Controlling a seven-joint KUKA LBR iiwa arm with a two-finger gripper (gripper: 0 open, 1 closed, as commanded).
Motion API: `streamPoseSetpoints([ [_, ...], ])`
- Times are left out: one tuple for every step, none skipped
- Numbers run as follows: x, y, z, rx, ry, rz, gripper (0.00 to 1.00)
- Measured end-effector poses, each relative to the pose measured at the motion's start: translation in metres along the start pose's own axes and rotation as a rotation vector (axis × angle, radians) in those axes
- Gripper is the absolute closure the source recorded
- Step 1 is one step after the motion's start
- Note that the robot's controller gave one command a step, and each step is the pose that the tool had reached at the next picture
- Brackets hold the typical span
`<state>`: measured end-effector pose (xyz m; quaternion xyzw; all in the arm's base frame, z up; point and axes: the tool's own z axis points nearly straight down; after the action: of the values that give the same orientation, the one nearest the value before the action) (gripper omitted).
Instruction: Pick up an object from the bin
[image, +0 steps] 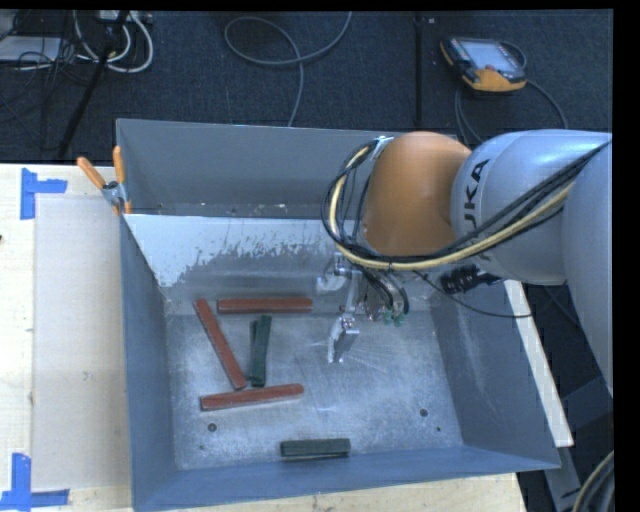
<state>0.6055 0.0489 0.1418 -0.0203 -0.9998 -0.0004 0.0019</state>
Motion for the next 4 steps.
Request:
streamPoseSetpoints([
  [-0.001,0.0,-0.001,0.0,-0.003,0.0,0.0],
  [0.022,0.004,0.013,0.001,-0.007,-0.076,0.0],
  [0.042,0.022,0.066,-0.002,-0.017,-0.104,1.0],
  [0.044,0.021,0.068,-0.001,-0.012,-0.104,0.0],
])
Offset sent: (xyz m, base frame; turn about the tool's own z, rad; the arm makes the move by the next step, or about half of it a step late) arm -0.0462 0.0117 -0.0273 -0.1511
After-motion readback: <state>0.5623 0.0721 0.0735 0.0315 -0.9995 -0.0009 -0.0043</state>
